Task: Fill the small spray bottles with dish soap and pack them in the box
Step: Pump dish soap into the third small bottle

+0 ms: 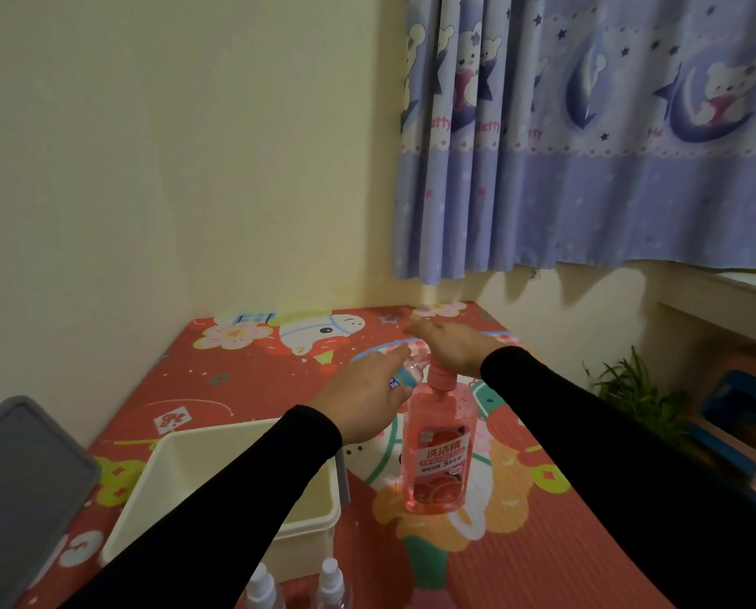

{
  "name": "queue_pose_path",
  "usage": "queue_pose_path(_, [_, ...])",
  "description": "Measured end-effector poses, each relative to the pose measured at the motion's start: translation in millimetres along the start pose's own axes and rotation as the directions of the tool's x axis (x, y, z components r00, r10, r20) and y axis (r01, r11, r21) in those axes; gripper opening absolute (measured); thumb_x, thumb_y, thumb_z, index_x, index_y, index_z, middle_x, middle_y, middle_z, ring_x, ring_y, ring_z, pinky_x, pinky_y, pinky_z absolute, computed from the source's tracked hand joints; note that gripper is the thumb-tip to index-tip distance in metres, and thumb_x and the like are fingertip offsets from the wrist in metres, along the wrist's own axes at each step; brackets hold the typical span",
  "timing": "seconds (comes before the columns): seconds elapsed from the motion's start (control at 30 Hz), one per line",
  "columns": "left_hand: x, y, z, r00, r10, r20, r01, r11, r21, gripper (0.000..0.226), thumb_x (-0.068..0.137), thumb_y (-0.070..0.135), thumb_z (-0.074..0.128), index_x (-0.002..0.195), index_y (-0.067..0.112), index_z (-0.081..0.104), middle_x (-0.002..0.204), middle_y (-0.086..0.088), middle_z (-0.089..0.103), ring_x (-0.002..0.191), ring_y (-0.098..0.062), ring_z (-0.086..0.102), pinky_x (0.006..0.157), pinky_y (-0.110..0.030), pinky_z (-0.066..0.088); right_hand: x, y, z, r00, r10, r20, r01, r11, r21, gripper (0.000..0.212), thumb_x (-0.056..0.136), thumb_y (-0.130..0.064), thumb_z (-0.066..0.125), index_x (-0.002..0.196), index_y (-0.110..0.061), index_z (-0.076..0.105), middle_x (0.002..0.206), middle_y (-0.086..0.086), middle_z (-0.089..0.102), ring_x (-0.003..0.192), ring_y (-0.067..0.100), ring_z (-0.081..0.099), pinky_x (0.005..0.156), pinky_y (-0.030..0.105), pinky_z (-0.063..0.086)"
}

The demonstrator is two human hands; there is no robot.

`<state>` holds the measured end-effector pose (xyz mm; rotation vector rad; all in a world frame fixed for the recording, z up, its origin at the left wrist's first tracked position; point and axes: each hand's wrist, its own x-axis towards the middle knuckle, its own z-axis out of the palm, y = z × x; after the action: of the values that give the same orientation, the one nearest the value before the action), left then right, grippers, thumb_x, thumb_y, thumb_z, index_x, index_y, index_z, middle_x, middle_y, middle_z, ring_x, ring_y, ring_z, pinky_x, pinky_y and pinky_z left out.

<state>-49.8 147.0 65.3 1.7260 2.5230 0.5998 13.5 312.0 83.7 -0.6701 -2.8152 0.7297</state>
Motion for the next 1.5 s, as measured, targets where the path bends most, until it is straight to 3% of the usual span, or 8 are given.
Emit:
queue_pose_path(0.3, [4,3,-12,0.999,0.008,-0.032,-0.008,1.000,-0.011,0.051,0.100,0.033,0.046,0.147,0.021,0.030,0.142,-0.008,0.046,0.127,-0.026,0.045,0.099,-0.033,0.038,1,-8,-18,0.999,-0.001,-0.044,-0.003,0.997,-0.077,0.056,0.101,-0.047,0.014,0.142,-0.024,0.045,0.149,0.006,0.042,0.136,0.022,0.040,0.107,0.032,0.028])
queue_pose_path(0.47, [2,1,-3,1.000,-0.005,0.002,0.005,1.000,0.002,0.056,0.101,0.033,0.043,0.152,0.021,0.021,0.151,-0.008,0.036,0.134,-0.025,0.040,0.102,-0.033,0.036,3,1,-2,0.999,-0.039,0.000,0.039,0.998,-0.053,0.056,0.103,-0.044,0.014,0.143,-0.020,0.044,0.151,0.003,0.040,0.139,0.019,0.036,0.114,0.033,0.025])
queue_pose_path(0.67, [1,3,-6,0.999,-0.016,0.033,0.016,1.000,0.007,0.057,0.102,0.034,0.042,0.152,0.022,0.019,0.152,-0.008,0.034,0.134,-0.025,0.039,0.101,-0.031,0.035,3,1,-3,1.000,-0.013,0.001,0.013,0.996,-0.091,0.072,0.094,-0.060,0.010,0.145,-0.020,0.041,0.153,0.006,0.038,0.140,0.022,0.035,0.116,0.038,0.024])
queue_pose_path(0.87, [4,4,-15,1.000,0.005,-0.003,-0.005,1.000,-0.011,0.049,0.100,0.033,0.045,0.145,0.022,0.031,0.137,-0.008,0.048,0.120,-0.026,0.048,0.094,-0.035,0.041,4,-4,-17,0.999,-0.029,-0.038,0.028,0.999,-0.020,0.058,0.101,-0.049,0.013,0.141,-0.025,0.047,0.149,0.003,0.043,0.137,0.019,0.039,0.110,0.031,0.026])
queue_pose_path(1.0, [2,1,-6,1.000,-0.001,0.018,0.001,1.000,-0.004,0.055,0.101,0.034,0.043,0.151,0.023,0.023,0.148,-0.009,0.039,0.131,-0.026,0.042,0.100,-0.033,0.036,3,0,-4,0.999,-0.036,0.000,0.036,0.998,0.047,0.060,0.102,-0.049,0.014,0.141,-0.018,0.046,0.151,0.001,0.041,0.139,0.017,0.036,0.114,0.031,0.023])
queue_pose_path(1.13, [-1,3,-3,0.999,-0.008,0.035,0.007,1.000,0.019,0.058,0.102,0.033,0.041,0.153,0.020,0.017,0.153,-0.008,0.032,0.137,-0.025,0.035,0.103,-0.032,0.033,5,5,2,1.000,-0.015,0.003,0.015,1.000,-0.012,0.061,0.102,-0.048,0.011,0.143,-0.018,0.044,0.151,0.003,0.041,0.140,0.020,0.036,0.115,0.034,0.024])
queue_pose_path(1.4, [2,4,-13,1.000,0.003,-0.009,-0.004,0.999,-0.035,0.054,0.100,0.034,0.045,0.149,0.021,0.027,0.146,-0.008,0.042,0.130,-0.024,0.042,0.099,-0.031,0.036,4,-2,-16,0.998,-0.047,-0.043,0.046,0.999,-0.026,0.060,0.099,-0.054,0.010,0.141,-0.029,0.046,0.151,0.000,0.041,0.139,0.018,0.036,0.113,0.032,0.024])
queue_pose_path(1.5, [2,3,-8,1.000,0.000,-0.002,0.000,1.000,-0.031,0.055,0.101,0.034,0.044,0.151,0.022,0.025,0.149,-0.007,0.039,0.133,-0.024,0.041,0.101,-0.032,0.035,1,0,-9,0.998,-0.052,-0.027,0.052,0.999,0.011,0.058,0.102,-0.047,0.013,0.142,-0.022,0.046,0.151,0.001,0.040,0.139,0.018,0.036,0.111,0.029,0.024])
